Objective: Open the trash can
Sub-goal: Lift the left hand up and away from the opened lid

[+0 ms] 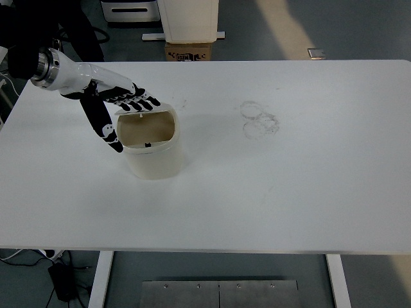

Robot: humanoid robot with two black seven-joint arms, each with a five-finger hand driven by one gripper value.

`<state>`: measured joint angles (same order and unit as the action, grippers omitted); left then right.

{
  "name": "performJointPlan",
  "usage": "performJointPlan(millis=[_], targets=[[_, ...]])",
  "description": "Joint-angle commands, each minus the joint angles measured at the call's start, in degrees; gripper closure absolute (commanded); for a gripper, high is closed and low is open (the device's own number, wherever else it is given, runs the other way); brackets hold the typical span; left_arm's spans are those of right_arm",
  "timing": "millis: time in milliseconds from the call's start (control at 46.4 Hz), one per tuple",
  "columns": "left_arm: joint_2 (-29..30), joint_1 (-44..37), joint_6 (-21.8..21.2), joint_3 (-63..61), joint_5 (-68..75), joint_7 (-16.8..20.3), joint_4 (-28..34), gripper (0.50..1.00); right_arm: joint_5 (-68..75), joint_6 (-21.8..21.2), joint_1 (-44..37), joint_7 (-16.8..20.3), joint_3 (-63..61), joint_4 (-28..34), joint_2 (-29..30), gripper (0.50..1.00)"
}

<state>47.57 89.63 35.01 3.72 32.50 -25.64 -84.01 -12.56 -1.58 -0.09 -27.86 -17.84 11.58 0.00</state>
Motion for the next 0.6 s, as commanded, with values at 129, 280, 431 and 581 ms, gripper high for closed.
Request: performJointPlan(millis=[129,280,431,581], targets=[[0.9,-2.2,0.0,8.6,-6.8,0.2,2.3,0.5,0.0,0.0,0.0,0.0,0.0,0.0,0.0,0.509],[1.6,-4.2,-2.0,12.1,-12.8,0.3,4.6,0.5,0.0,0.0,0.0,0.0,0.0,0.0,0.0,0.509],[1.3,-7.2,-2.0,16.7,-16.8,0.3,8.9,0.5,0.0,0.0,0.0,0.0,0.1,0.0,0.0,0.509],[0.5,-9.2,-2.0,20.3,-20.6,0.2,16.3,0.5,0.0,0.0,0.0,0.0,0.0,0.0,0.0,0.509]])
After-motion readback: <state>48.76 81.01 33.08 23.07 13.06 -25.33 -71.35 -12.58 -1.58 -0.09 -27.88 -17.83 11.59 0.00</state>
